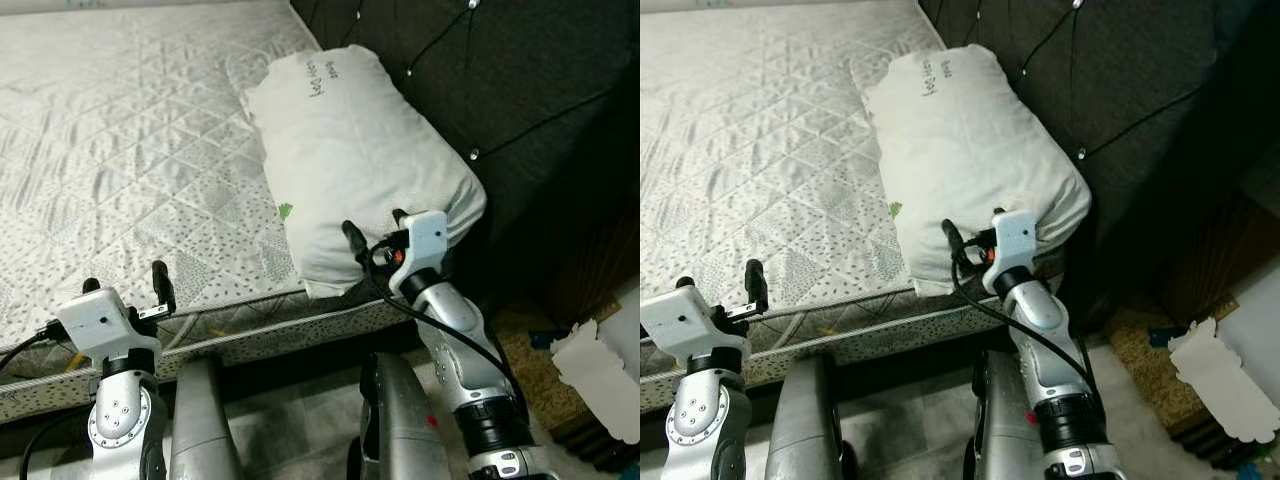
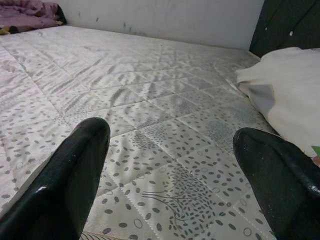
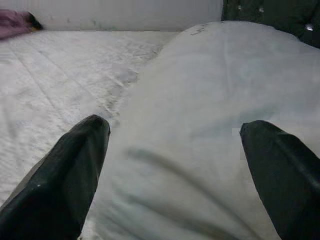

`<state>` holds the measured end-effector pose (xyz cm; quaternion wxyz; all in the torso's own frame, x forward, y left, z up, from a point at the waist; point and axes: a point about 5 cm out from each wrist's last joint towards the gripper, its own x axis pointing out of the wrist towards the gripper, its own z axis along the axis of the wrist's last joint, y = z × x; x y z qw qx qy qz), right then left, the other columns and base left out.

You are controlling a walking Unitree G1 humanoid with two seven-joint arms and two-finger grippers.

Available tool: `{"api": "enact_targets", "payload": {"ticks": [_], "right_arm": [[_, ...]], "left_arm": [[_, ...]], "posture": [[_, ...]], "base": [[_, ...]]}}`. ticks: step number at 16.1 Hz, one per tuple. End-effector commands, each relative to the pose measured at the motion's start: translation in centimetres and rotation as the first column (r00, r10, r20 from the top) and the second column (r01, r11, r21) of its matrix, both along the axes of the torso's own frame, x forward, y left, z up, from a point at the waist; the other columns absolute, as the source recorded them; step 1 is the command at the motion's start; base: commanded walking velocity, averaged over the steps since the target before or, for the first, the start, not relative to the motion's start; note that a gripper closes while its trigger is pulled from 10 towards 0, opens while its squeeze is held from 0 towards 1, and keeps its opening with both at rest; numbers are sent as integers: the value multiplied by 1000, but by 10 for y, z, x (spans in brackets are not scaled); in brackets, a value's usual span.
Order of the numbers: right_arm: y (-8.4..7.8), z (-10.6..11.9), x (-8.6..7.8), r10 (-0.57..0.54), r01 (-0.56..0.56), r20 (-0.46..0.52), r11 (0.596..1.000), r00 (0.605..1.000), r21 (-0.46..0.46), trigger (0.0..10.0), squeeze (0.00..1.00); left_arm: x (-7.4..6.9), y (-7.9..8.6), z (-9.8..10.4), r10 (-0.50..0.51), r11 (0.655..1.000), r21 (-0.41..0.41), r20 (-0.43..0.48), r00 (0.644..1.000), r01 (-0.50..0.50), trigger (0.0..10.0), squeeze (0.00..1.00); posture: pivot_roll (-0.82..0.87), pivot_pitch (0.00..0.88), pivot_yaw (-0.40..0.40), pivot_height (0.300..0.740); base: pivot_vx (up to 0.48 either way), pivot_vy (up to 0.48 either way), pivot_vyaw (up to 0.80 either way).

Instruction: Clean up the room

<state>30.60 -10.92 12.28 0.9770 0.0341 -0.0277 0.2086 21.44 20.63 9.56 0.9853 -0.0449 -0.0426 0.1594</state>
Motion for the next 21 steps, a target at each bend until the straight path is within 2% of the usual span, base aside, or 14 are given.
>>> {"api": "enact_targets", "payload": {"ticks": [1,3,12,15,16,19,21], "right_arm": [[3,7,-1,31,-31,22,999,999,27,10000,0],[8,11,-2,56,-57,17,996,998,68,10000,0],[9,15,2,74,-75,24,996,997,51,10000,0],[9,15,4,72,-73,27,996,997,47,10000,0],[9,16,5,71,-72,29,996,997,44,10000,0],[9,16,5,69,-70,28,997,997,42,10000,0],[8,15,5,62,-63,25,998,998,31,10000,0]], "left_arm": [[0,1,1,-1,1000,12,-3,1000,1,10000,0],[-1,1,2,-5,1000,24,-2,1000,5,10000,0],[4,1,1,4,999,45,-10,1000,-3,10000,0],[6,2,-3,35,997,69,-59,998,-31,10000,0],[7,4,-4,84,992,103,-92,992,-74,10000,0],[9,-2,-3,7,997,81,-72,997,-1,10000,0],[8,-2,-4,9,997,77,-78,997,-3,10000,0]], "posture": [[-46,87,-38,537],[-42,86,-35,556],[-45,81,-35,674],[-47,86,-36,703],[-46,87,-38,718],[-48,94,-40,740],[-48,103,-42,740]], "base": [[0,0,0],[0,0,0],[0,0,0],[0,0,0],[0,0,0],[0,0,0],[0,0,0]]}}
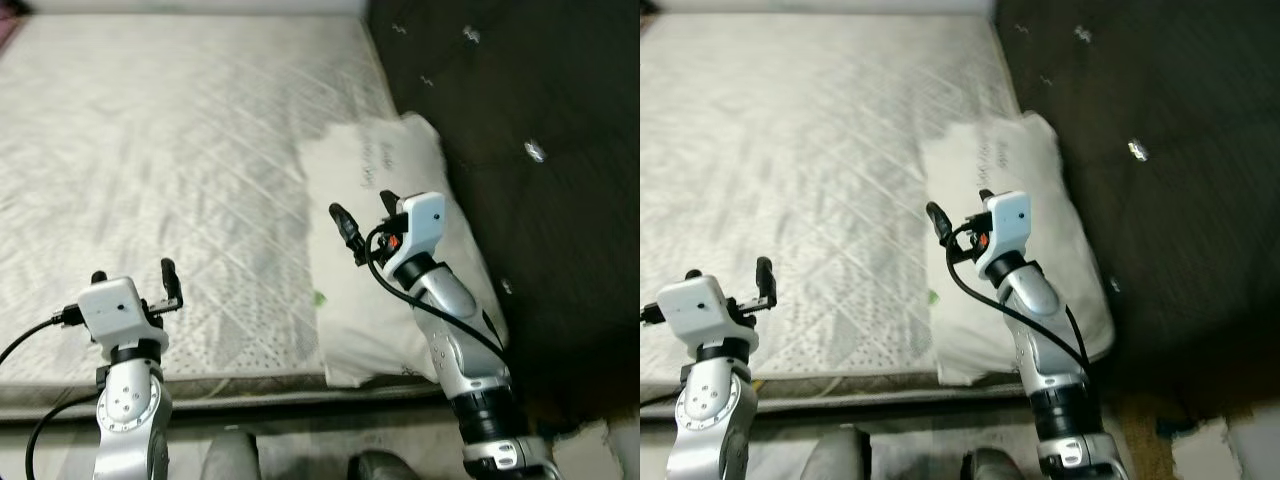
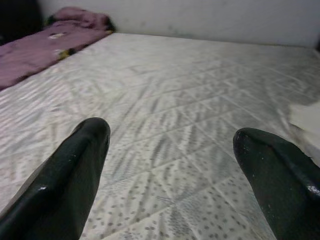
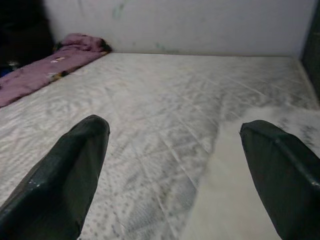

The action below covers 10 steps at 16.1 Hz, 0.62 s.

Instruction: Clean up the room

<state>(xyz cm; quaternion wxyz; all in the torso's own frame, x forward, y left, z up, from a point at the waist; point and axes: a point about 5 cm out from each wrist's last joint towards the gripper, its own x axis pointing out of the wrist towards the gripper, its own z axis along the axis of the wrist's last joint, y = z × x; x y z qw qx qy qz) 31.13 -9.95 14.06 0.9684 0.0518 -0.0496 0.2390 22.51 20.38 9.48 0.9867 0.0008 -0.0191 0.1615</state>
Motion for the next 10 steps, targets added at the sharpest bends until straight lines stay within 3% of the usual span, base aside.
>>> {"api": "enact_targets", "payload": {"ticks": [1,10], "right_arm": [[-2,-4,-1,-2,2,-16,1000,1000,-14,10000,0],[-1,-12,-1,-1,0,-25,999,1000,-36,10000,0]], "left_arm": [[-3,1,-3,19,1000,-1,-27,999,-19,10000,0],[2,-2,0,-16,1000,7,-16,1000,17,10000,0]], "posture": [[-45,109,-44,740],[-39,93,-49,740]], "base": [[0,0,0],[0,0,0]]}}
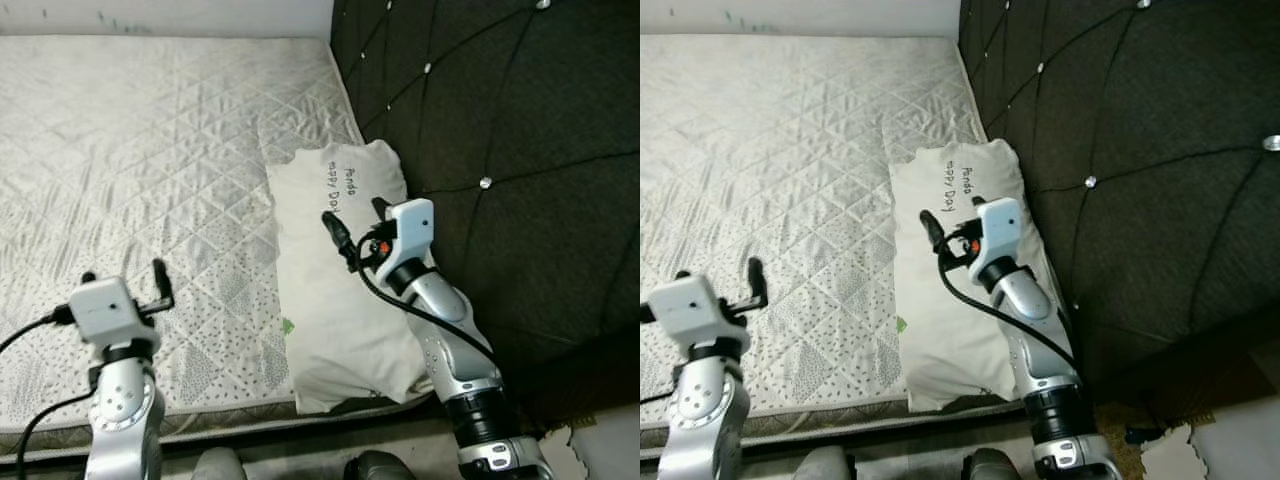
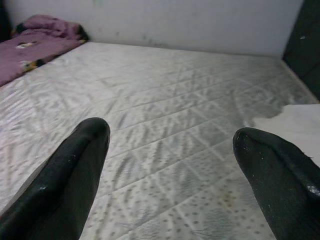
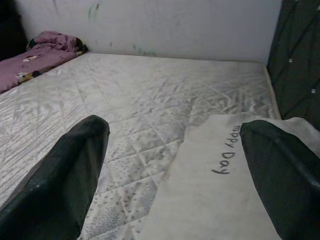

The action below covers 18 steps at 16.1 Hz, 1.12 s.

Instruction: Clean up the room

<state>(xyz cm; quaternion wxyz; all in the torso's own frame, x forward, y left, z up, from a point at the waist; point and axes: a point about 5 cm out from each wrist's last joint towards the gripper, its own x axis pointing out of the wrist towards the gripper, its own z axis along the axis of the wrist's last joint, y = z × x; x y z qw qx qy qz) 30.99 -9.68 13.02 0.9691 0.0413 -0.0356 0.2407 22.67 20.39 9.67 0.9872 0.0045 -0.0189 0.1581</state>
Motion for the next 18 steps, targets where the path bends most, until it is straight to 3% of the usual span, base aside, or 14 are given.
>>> {"api": "enact_targets", "payload": {"ticks": [1,8,13,18], "right_arm": [[-3,-2,2,-9,9,-4,1000,1000,-5,10000,0],[-3,-4,9,-57,57,7,997,998,-57,10000,0],[-1,-5,11,-64,65,15,995,998,-70,10000,0],[-3,-5,13,-86,87,13,995,996,-49,10000,0]], "left_arm": [[2,-3,-2,-13,1000,-3,-13,1000,13,10000,0],[7,-5,-2,-32,999,-11,-6,999,32,10000,0],[9,-5,-1,-34,999,-5,1,999,34,10000,0],[10,-5,2,-37,999,-9,12,999,37,10000,0]], "posture": [[-39,90,-51,740],[-34,69,-48,740],[-32,65,-47,740],[-36,83,-43,740]], "base": [[0,0,0],[0,0,0],[0,0,753],[0,171,0]]}}
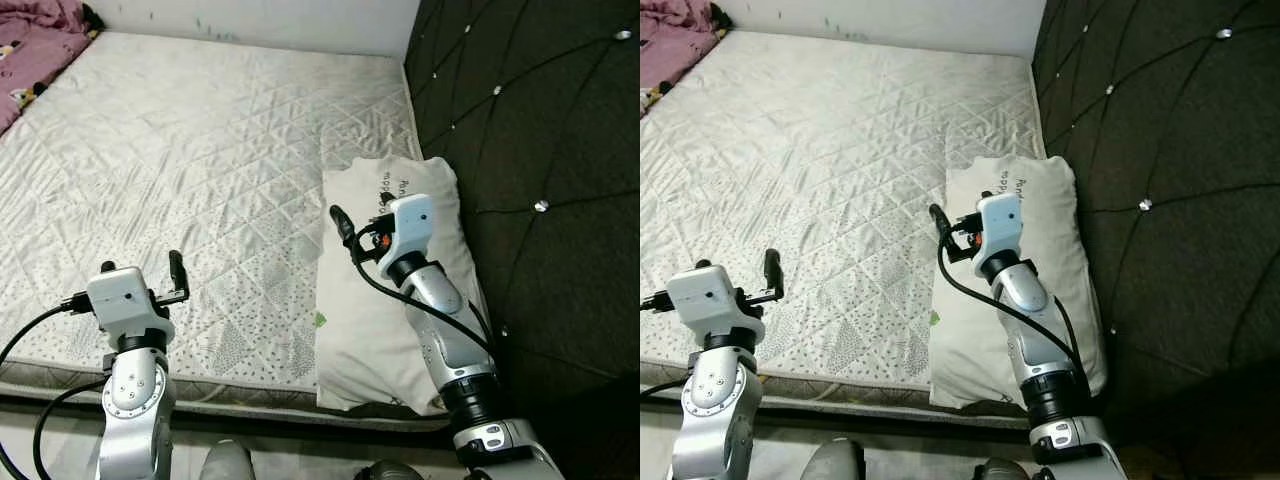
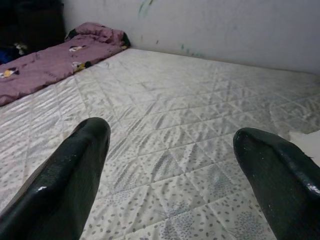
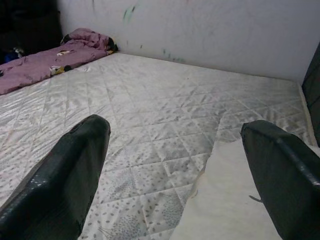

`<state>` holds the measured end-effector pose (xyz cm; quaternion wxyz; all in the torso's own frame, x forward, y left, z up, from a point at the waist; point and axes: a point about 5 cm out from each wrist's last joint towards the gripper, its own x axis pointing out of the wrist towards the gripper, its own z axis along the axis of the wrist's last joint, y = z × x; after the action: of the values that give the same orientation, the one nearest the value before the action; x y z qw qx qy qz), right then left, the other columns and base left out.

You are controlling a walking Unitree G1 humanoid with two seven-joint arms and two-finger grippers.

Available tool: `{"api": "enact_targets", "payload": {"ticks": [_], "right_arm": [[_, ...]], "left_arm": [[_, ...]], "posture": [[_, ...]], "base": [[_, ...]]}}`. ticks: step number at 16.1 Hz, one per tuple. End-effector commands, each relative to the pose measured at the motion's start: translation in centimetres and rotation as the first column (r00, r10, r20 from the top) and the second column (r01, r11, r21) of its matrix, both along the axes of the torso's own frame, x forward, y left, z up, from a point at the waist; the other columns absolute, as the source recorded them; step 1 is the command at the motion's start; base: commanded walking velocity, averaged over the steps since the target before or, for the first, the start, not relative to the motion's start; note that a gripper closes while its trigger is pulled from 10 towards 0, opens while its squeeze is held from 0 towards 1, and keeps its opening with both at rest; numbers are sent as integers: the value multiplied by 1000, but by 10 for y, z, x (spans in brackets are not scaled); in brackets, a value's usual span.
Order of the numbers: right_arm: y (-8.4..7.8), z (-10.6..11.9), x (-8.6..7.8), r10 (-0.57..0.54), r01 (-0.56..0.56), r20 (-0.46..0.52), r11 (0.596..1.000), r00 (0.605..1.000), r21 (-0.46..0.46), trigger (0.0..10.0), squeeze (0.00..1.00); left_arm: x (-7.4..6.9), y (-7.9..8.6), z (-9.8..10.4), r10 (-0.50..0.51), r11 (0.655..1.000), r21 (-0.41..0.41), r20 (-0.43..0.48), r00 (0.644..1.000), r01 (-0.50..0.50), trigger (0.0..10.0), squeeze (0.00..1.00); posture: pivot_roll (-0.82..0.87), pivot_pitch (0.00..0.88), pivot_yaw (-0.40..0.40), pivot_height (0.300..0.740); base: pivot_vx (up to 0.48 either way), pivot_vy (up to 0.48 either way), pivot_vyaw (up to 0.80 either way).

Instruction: Clean up the room

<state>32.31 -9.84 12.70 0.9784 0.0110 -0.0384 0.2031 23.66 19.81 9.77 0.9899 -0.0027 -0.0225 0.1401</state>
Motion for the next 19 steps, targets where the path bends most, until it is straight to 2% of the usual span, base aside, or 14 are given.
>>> {"api": "enact_targets", "payload": {"ticks": [1,6,9,14,19], "right_arm": [[-1,-2,0,-7,7,-5,1000,1000,7,10000,0],[-2,-2,1,-13,13,-13,1000,1000,7,10000,0],[-2,-2,2,-11,11,-15,1000,1000,6,10000,0],[-1,-2,2,-4,4,-16,1000,1000,-1,10000,0],[-1,-3,2,-2,2,-20,1000,1000,-4,10000,0]], "left_arm": [[0,0,1,-3,1000,2,2,1000,3,10000,0],[2,-1,1,-6,1000,-4,6,1000,6,10000,0],[3,-1,1,-2,1000,-8,7,1000,2,10000,0],[3,-3,2,-18,999,-29,23,1000,19,10000,0],[3,-3,2,-11,999,-37,20,1000,12,10000,0]], "posture": [[-36,83,-43,740],[-41,90,-42,740],[-42,92,-45,740],[-43,93,-46,740],[-45,95,-46,740]], "base": [[0,480,0],[0,480,0],[0,480,-610],[0,480,0],[0,480,-724]]}}
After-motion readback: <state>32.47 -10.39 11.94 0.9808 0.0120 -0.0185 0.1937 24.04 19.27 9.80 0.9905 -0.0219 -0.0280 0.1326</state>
